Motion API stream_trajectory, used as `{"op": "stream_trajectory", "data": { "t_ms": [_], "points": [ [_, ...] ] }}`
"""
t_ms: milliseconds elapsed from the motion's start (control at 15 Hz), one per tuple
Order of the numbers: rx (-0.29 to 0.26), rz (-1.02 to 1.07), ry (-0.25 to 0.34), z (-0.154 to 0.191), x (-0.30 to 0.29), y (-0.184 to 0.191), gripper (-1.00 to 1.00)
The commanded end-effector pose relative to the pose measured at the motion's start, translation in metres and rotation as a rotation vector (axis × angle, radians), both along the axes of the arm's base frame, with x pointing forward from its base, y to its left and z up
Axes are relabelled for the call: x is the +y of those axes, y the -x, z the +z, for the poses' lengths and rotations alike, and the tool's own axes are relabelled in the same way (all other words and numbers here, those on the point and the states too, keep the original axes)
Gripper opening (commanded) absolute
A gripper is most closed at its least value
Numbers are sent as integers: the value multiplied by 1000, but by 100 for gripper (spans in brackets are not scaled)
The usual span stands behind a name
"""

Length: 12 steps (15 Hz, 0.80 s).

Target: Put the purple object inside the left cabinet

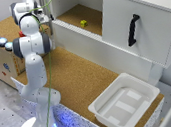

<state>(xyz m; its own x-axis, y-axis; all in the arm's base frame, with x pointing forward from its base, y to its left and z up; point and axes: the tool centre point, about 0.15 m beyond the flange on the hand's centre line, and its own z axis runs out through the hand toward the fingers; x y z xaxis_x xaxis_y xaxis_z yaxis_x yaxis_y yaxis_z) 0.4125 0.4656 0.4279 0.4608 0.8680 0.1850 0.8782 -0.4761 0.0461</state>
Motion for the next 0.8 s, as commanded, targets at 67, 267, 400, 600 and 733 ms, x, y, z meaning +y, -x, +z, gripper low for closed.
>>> {"op": "stream_trajectory", "data": {
  "t_ms": [67,267,400,600,733],
  "points": [
    [-20,-172,103,52,-2,0,-100],
    [-5,-326,66,62,-38,0,-100],
    [7,-420,32,65,-64,-6,-100],
    [55,-593,-71,69,-109,-28,-100],
    [49,-737,-121,66,-134,-46,-100]
  ]
}}
